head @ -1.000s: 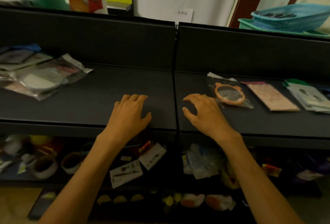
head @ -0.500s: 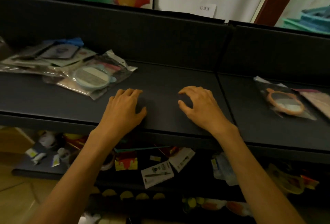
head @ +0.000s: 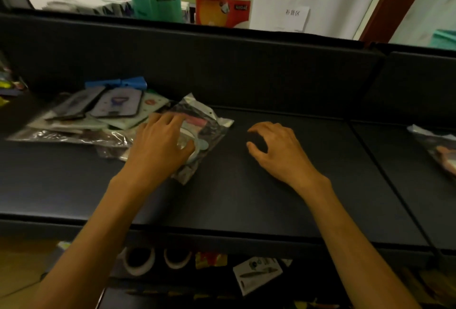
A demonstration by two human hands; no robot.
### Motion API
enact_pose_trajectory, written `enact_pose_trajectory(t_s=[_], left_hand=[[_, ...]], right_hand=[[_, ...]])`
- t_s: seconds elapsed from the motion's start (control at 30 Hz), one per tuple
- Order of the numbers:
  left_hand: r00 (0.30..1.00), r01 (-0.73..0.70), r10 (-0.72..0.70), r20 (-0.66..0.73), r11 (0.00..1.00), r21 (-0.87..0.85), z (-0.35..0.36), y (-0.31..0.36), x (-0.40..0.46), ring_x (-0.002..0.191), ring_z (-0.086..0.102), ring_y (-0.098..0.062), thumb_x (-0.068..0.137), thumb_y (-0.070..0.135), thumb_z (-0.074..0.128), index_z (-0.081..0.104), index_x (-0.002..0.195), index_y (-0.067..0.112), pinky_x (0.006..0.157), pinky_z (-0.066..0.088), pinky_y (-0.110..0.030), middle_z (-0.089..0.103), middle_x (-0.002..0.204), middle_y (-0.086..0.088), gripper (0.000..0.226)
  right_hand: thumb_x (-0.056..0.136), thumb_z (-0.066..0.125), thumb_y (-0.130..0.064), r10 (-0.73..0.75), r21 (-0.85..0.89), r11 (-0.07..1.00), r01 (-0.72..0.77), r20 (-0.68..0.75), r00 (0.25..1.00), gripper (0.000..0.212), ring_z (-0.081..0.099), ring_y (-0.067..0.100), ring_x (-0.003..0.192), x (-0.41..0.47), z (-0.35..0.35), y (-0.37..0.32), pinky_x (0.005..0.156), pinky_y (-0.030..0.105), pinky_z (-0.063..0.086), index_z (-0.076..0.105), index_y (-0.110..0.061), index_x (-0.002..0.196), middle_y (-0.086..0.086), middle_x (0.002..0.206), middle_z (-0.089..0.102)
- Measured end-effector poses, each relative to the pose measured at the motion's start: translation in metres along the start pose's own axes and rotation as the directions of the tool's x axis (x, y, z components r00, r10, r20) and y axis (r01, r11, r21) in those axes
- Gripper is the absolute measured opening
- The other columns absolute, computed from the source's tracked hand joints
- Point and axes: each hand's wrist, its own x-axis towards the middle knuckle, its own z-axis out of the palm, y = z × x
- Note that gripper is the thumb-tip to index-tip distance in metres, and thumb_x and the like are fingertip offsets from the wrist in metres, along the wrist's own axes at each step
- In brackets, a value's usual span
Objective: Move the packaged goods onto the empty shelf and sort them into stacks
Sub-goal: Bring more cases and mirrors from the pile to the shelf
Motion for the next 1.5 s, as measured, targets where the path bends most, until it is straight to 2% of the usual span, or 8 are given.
enact_pose_trajectory(t_s=[0.33, 0.5, 0.63, 0.77, 0.97, 1.07, 1.23, 1.5], left_hand=[[1.000, -0.023, 0.023, -0.021, 1.000, 0.002, -0.027, -0.098, 0.025, 0.129, 0.038, -0.031, 0.086, 0.046, 0.057, 0.045, 0.134, 0.015, 0.104, 0.033, -0.048, 0.046, 0.139, -0.013, 0.058], [0.999, -0.035, 0.032, -0.039, 0.996, -0.085, -0.032, -0.148, 0.037, 0.125, 0.042, -0.034, 0.084, 0.054, 0.054, 0.045, 0.133, 0.016, 0.101, 0.038, -0.053, 0.047, 0.137, -0.014, 0.063], [0.999, 0.053, -0.052, 0.016, 0.997, -0.058, -0.025, -0.178, 0.049, 0.130, 0.037, -0.038, 0.083, 0.067, 0.044, 0.039, 0.139, 0.009, 0.107, 0.031, -0.054, 0.041, 0.143, -0.020, 0.081], [0.991, 0.123, -0.119, 0.055, 0.989, -0.079, -0.021, -0.189, 0.053, 0.133, 0.031, -0.042, 0.076, 0.077, 0.043, 0.031, 0.143, 0.003, 0.110, 0.026, -0.054, 0.035, 0.145, -0.024, 0.100], [0.994, 0.098, -0.086, 0.072, 0.978, -0.182, -0.014, -0.197, 0.063, 0.125, 0.042, -0.039, 0.065, 0.083, 0.041, 0.036, 0.139, 0.008, 0.105, 0.033, -0.056, 0.045, 0.138, -0.019, 0.106], [1.000, 0.007, -0.004, 0.013, 0.971, -0.240, -0.014, -0.195, 0.061, 0.127, 0.040, -0.034, 0.076, 0.064, 0.057, 0.035, 0.141, 0.011, 0.107, 0.033, -0.052, 0.045, 0.139, -0.016, 0.087], [0.999, -0.053, 0.049, -0.021, 0.956, -0.289, -0.013, -0.195, 0.061, 0.128, 0.041, -0.029, 0.081, 0.051, 0.061, 0.037, 0.142, 0.014, 0.107, 0.034, -0.048, 0.045, 0.140, -0.012, 0.076], [0.997, 0.049, -0.037, 0.071, 0.983, -0.178, -0.008, -0.196, 0.058, 0.133, 0.031, -0.036, 0.074, 0.078, 0.044, 0.028, 0.145, 0.017, 0.110, 0.026, -0.053, 0.033, 0.147, -0.016, 0.095]], right_hand=[[0.093, 0.052, -0.037, 0.118, -0.021, 0.993, -0.118, -0.012, 0.993, 0.039, 0.048, 0.017, 0.117, 0.035, 0.033, -0.068, 0.102, 0.029, 0.029, 0.053, -0.020, 0.128, -0.001, 0.131, 0.053], [0.091, 0.055, -0.037, 0.246, 0.008, 0.969, -0.245, -0.035, 0.969, 0.037, 0.049, 0.021, 0.115, 0.040, 0.053, -0.112, 0.100, 0.035, 0.034, 0.056, -0.020, 0.123, 0.002, 0.128, 0.056], [0.088, 0.056, -0.045, 0.375, -0.025, 0.925, -0.379, -0.094, 0.922, 0.047, 0.047, 0.023, 0.117, 0.039, 0.067, -0.136, 0.099, 0.036, 0.034, 0.053, -0.018, 0.126, 0.005, 0.129, 0.055], [0.083, 0.049, -0.065, 0.509, -0.097, 0.849, -0.520, -0.119, 0.853, 0.068, 0.046, 0.027, 0.115, 0.035, 0.078, -0.148, 0.097, 0.039, 0.037, 0.050, -0.014, 0.129, 0.009, 0.128, 0.052], [0.072, 0.040, -0.082, 0.648, -0.080, 0.756, -0.649, -0.043, 0.760, 0.095, 0.039, 0.029, 0.121, 0.030, 0.079, -0.155, 0.100, 0.041, 0.034, 0.047, -0.009, 0.132, 0.014, 0.131, 0.045], [0.069, 0.042, -0.084, 0.662, -0.044, 0.748, -0.662, -0.018, 0.749, 0.097, 0.039, 0.029, 0.123, 0.030, 0.078, -0.157, 0.103, 0.041, 0.033, 0.046, -0.011, 0.133, 0.014, 0.133, 0.044], [0.068, 0.052, -0.079, 0.695, 0.084, 0.715, -0.694, 0.022, 0.719, 0.093, 0.041, 0.031, 0.124, 0.029, 0.073, -0.152, 0.104, 0.045, 0.037, 0.047, -0.012, 0.132, 0.015, 0.134, 0.044], [0.062, 0.048, -0.087, 0.718, 0.057, 0.694, -0.718, 0.025, 0.696, 0.099, 0.047, 0.030, 0.119, 0.028, 0.073, -0.152, 0.101, 0.047, 0.040, 0.053, -0.010, 0.124, 0.013, 0.130, 0.050]])
